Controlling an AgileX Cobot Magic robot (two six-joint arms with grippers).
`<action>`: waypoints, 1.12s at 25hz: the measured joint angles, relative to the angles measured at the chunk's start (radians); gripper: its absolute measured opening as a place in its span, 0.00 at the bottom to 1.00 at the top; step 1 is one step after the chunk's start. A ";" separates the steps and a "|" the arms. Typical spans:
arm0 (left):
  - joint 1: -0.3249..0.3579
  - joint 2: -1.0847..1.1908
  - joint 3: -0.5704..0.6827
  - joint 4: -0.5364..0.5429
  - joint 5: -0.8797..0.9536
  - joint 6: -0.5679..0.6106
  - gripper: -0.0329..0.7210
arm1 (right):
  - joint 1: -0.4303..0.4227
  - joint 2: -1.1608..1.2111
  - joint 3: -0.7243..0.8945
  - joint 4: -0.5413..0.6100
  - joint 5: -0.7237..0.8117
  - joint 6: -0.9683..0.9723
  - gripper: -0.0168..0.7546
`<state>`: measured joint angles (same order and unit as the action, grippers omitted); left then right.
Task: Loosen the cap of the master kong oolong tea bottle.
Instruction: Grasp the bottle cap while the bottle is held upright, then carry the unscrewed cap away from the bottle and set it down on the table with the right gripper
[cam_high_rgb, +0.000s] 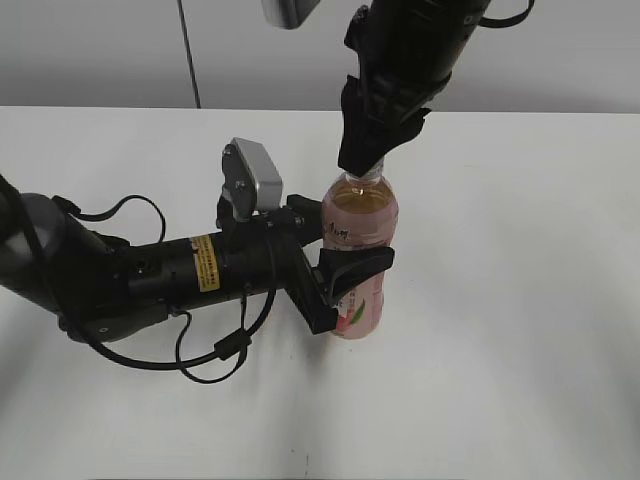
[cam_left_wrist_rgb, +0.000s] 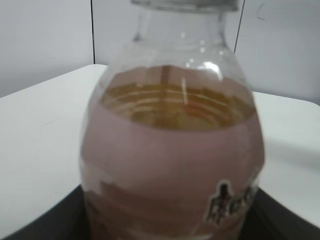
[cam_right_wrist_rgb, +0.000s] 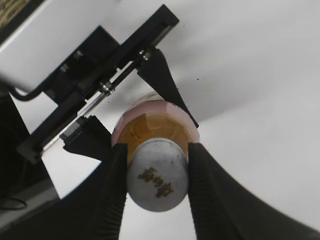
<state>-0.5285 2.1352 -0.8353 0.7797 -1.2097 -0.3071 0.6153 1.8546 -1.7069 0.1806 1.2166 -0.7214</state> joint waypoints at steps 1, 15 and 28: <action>0.000 0.000 0.000 0.000 0.000 0.000 0.58 | 0.000 0.000 0.000 0.001 0.000 -0.079 0.39; 0.000 0.000 0.000 -0.001 0.000 0.000 0.58 | 0.000 -0.004 -0.003 0.004 0.001 -0.495 0.38; 0.000 0.000 0.000 -0.002 0.001 -0.002 0.58 | -0.049 -0.074 -0.089 -0.066 0.007 0.163 0.38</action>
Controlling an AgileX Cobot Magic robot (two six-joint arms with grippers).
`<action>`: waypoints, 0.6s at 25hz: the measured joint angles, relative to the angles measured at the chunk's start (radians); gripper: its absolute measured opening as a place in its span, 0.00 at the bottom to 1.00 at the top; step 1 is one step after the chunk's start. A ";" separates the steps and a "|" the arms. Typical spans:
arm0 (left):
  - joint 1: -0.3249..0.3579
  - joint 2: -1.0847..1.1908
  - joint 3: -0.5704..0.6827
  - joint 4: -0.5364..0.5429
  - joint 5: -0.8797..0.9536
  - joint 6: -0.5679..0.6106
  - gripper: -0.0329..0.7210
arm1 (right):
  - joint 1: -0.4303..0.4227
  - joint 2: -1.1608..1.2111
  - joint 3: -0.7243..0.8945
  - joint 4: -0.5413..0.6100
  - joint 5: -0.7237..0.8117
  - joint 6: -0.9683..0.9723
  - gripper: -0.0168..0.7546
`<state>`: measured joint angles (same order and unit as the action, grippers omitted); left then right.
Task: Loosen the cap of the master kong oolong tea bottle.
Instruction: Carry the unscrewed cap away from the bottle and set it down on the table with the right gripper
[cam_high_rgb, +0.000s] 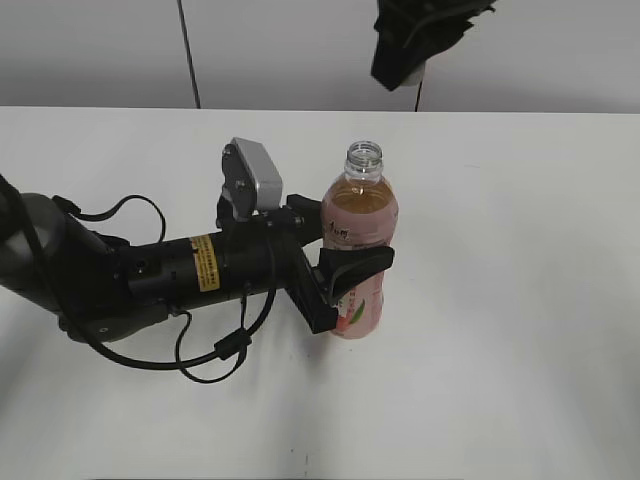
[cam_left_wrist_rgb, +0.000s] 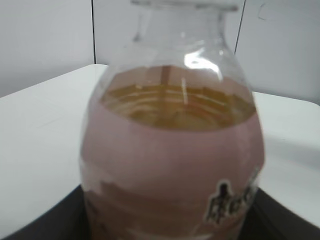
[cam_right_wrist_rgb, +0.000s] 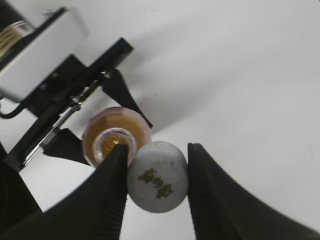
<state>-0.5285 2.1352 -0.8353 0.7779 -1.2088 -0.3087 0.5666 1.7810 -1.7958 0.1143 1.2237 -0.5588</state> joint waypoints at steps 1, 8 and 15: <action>0.000 0.000 0.000 0.000 0.000 0.000 0.58 | -0.022 0.000 0.000 -0.020 0.000 0.091 0.38; 0.000 0.000 0.000 -0.001 0.000 0.000 0.58 | -0.183 0.000 0.114 -0.091 -0.004 0.424 0.38; 0.000 0.000 0.000 0.000 0.000 0.000 0.58 | -0.250 0.000 0.579 -0.107 -0.122 0.478 0.38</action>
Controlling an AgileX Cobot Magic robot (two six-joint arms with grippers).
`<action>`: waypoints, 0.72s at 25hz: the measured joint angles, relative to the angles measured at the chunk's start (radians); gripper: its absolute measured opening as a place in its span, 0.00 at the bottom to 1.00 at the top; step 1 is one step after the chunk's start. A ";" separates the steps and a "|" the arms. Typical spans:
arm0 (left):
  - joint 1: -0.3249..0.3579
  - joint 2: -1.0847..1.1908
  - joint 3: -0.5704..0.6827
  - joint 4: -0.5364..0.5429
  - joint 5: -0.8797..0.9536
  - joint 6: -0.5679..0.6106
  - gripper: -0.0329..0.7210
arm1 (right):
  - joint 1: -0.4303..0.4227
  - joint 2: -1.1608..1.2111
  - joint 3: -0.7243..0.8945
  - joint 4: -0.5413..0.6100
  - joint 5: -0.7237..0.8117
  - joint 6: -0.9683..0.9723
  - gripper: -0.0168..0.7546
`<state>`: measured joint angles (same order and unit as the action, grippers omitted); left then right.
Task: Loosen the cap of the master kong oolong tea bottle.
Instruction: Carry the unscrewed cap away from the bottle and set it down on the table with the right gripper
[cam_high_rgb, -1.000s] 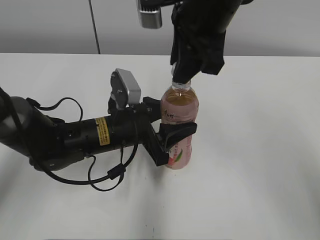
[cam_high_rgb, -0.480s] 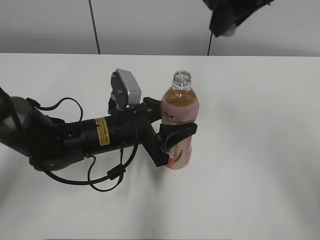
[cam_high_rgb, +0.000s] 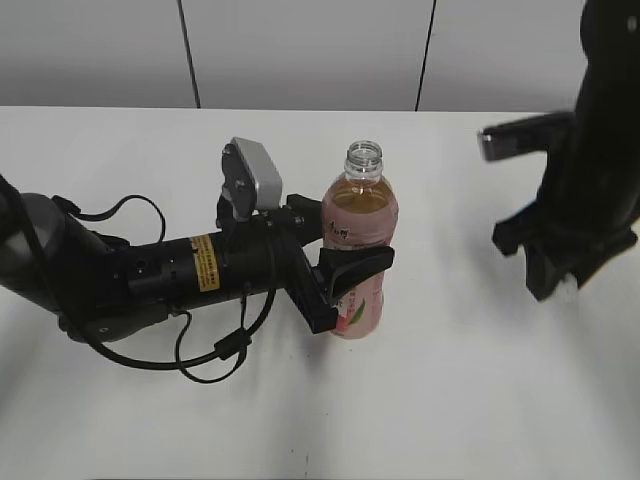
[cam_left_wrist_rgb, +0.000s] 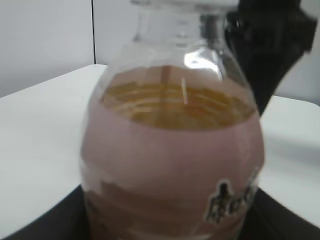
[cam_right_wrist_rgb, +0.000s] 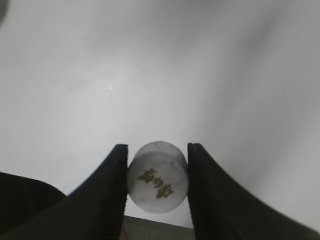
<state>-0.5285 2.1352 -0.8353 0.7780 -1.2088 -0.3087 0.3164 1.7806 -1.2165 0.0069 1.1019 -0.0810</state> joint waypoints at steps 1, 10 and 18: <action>0.000 0.000 0.000 0.000 0.000 0.000 0.58 | -0.010 0.000 0.063 0.000 -0.043 0.007 0.38; 0.001 0.000 0.000 0.001 -0.001 0.001 0.58 | -0.102 0.050 0.232 0.013 -0.341 0.026 0.38; 0.001 0.000 0.000 0.003 -0.002 0.001 0.58 | -0.105 0.152 0.232 0.021 -0.447 0.027 0.38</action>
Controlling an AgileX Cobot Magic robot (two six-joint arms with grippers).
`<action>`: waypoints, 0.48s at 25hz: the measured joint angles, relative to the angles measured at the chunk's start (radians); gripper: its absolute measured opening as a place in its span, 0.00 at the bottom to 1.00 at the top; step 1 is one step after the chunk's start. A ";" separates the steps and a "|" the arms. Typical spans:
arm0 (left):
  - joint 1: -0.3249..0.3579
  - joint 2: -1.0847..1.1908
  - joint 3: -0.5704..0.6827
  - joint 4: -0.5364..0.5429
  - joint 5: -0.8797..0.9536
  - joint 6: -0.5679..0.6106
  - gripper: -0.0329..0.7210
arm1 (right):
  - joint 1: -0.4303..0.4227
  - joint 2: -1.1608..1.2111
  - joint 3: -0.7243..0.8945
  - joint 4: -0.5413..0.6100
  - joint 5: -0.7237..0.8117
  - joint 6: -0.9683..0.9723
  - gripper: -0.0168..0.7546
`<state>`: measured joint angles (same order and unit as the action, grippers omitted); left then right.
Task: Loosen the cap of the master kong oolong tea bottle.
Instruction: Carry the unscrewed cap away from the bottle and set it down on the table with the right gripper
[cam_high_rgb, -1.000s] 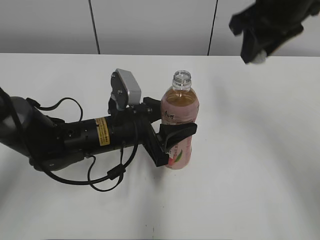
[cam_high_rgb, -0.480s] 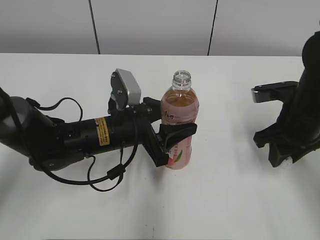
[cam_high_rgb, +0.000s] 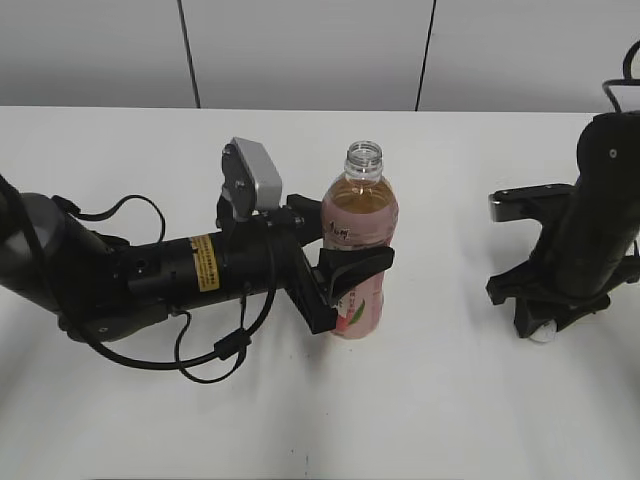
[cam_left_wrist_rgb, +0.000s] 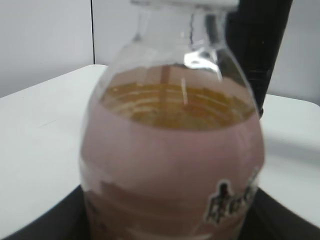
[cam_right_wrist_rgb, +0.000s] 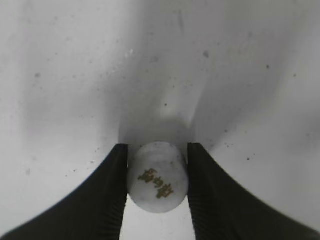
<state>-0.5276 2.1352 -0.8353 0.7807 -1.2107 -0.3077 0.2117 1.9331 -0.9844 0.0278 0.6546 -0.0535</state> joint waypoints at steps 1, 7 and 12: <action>0.000 0.000 0.000 0.000 0.000 0.000 0.58 | 0.000 0.007 0.000 0.000 -0.001 0.000 0.38; 0.000 0.000 0.000 0.000 0.000 0.000 0.58 | 0.000 0.011 0.000 0.024 -0.006 0.001 0.62; 0.000 0.000 0.000 0.003 0.000 0.001 0.59 | 0.000 0.008 0.001 0.027 0.011 0.001 0.76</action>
<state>-0.5276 2.1352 -0.8353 0.7839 -1.2107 -0.3069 0.2117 1.9407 -0.9833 0.0552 0.6651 -0.0523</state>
